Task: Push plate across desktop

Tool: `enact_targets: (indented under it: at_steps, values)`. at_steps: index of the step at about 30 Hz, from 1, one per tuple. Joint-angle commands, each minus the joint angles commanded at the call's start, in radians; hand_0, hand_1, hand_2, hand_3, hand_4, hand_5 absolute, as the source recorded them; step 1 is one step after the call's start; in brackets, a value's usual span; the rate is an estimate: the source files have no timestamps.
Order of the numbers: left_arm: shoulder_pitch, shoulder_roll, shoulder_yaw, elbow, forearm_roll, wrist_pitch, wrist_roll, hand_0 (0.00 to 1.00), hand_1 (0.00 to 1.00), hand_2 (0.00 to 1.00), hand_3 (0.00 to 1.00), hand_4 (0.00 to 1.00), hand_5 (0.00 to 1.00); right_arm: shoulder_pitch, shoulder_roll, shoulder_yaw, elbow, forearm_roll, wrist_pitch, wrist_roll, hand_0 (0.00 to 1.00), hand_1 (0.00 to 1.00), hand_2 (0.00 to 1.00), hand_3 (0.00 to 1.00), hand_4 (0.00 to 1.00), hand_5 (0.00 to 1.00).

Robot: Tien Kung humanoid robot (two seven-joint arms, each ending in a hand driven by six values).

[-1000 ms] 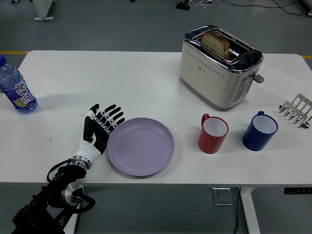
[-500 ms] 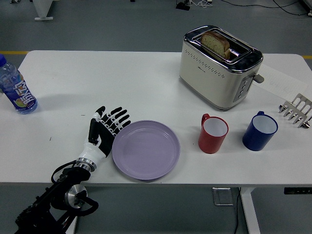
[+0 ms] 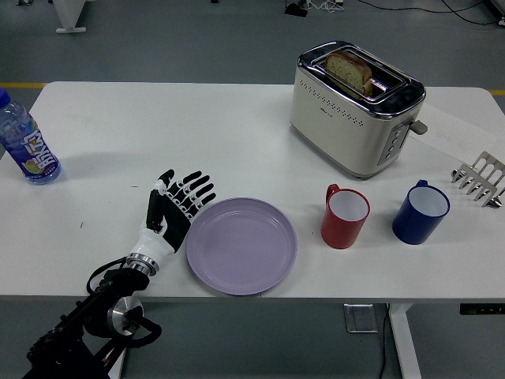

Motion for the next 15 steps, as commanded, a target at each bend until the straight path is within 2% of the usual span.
enact_targets:
  at_steps: [6, 9, 12, 15]
  values:
    - [-0.001, 0.0, -0.039, -0.008, 0.01, 0.004, 0.0, 0.731, 0.758, 0.715, 0.619, 0.531, 0.998, 0.001, -0.001, 0.0, 0.0, -0.002, 0.001, 0.0, 0.577, 0.518, 0.611, 0.562, 0.213, 0.523]
    - [0.002, 0.0, -0.08, -0.024, 0.031, 0.016, 0.006, 0.728, 0.753, 0.713, 0.62, 0.532, 0.998, 0.003, -0.001, -0.001, -0.001, 0.001, 0.0, 0.001, 0.577, 0.518, 0.611, 0.562, 0.213, 0.525]
    - [0.006, 0.0, -0.123, -0.043, 0.069, 0.033, 0.03, 0.728, 0.753, 0.713, 0.62, 0.532, 0.998, 0.004, -0.002, -0.004, -0.001, 0.007, -0.001, 0.004, 0.577, 0.518, 0.611, 0.562, 0.213, 0.525]
    - [0.007, 0.0, -0.159, -0.055, 0.094, 0.031, 0.061, 0.725, 0.733, 0.697, 0.623, 0.533, 0.998, 0.005, -0.003, -0.003, -0.002, 0.007, -0.001, 0.005, 0.578, 0.517, 0.611, 0.562, 0.212, 0.523]
